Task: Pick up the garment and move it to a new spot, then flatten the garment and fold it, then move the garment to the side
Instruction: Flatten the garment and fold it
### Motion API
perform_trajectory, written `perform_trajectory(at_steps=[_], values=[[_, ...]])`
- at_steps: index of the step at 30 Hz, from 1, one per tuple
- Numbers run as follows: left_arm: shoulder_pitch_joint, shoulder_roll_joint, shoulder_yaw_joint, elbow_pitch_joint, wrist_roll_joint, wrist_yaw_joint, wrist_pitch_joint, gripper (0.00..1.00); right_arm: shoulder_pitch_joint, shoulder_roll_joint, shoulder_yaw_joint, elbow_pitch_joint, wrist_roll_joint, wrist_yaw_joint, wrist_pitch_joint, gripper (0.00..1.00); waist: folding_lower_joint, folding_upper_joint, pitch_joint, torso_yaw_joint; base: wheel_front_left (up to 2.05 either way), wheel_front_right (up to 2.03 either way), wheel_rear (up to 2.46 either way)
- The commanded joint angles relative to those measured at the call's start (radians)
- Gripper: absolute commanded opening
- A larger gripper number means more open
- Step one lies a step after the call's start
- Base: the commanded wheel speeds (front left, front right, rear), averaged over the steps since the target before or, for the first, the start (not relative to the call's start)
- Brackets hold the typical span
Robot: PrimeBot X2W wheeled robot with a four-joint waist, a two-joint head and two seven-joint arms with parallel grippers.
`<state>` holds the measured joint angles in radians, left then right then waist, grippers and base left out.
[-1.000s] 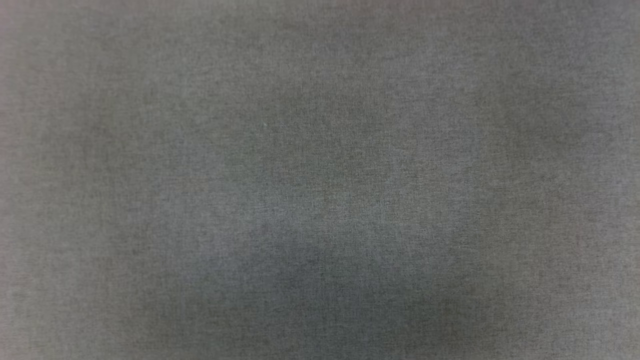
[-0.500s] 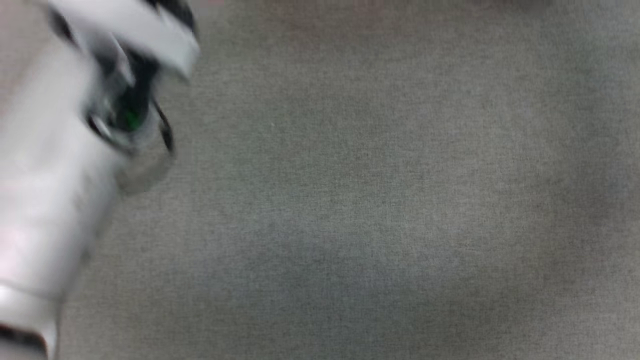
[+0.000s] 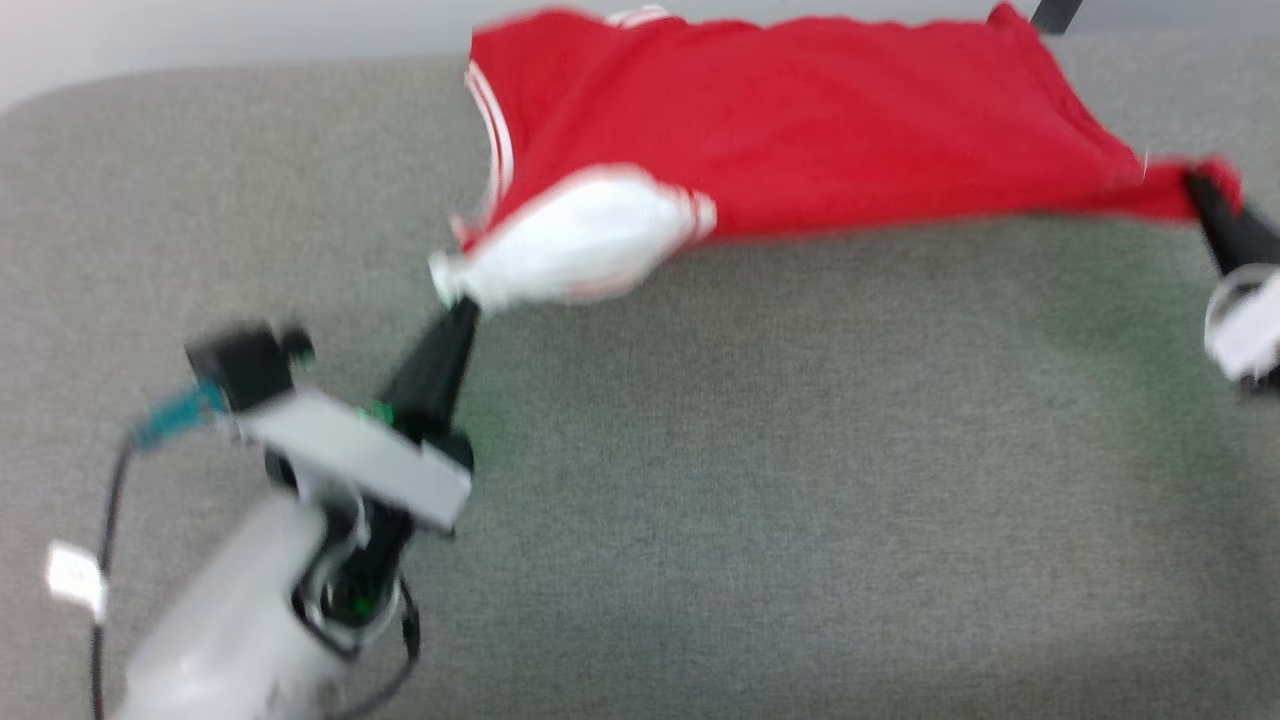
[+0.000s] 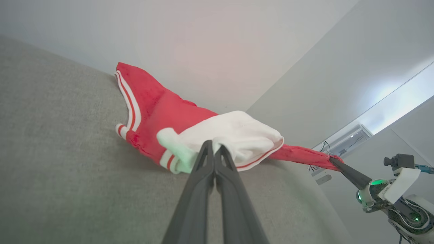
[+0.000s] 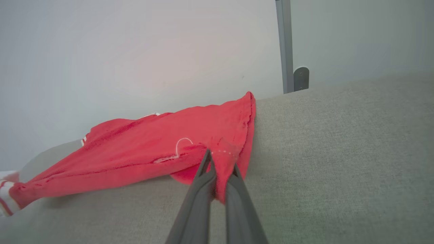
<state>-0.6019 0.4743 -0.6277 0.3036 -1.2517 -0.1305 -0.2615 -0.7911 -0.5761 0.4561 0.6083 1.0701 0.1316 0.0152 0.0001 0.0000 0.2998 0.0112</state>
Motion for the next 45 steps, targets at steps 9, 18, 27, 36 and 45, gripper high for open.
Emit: perform_trajectory(at_steps=[9, 18, 27, 36, 45], values=[[0.322, -0.064, 0.165, -0.112, 0.096, 0.000, -0.004, 0.00, 0.277, -0.052, -0.051, -0.114, 0.054, -0.001, 0.016, 0.00, -0.0001, 0.0000, -0.144, -0.014, 0.00, 0.00, 0.00], [0.563, -0.082, 0.249, -0.293, 0.154, 0.038, -0.004, 0.00, 0.499, -0.069, -0.143, -0.236, 0.062, -0.001, 0.043, 0.00, -0.0001, 0.0000, -0.192, -0.037, 0.00, 0.00, 0.00], [0.676, -0.040, 0.260, -0.442, 0.187, 0.095, 0.011, 0.00, 0.606, -0.044, -0.257, -0.365, 0.004, -0.001, 0.127, 0.00, -0.0001, 0.0000, -0.178, -0.066, 0.00, 0.00, 0.00], [0.498, -0.041, 0.229, -0.377, 0.214, 0.073, 0.080, 0.00, 0.504, 0.050, -0.337, -0.367, -0.108, -0.001, 0.226, 0.00, -0.0001, 0.0000, -0.125, -0.059, 0.00, 0.00, 0.00], [0.215, -0.091, 0.203, -0.130, 0.218, 0.018, 0.105, 0.00, 0.304, 0.118, -0.369, -0.236, -0.218, -0.001, 0.271, 0.00, -0.0001, 0.0000, -0.031, -0.045, 0.00, 0.00, 0.00]])
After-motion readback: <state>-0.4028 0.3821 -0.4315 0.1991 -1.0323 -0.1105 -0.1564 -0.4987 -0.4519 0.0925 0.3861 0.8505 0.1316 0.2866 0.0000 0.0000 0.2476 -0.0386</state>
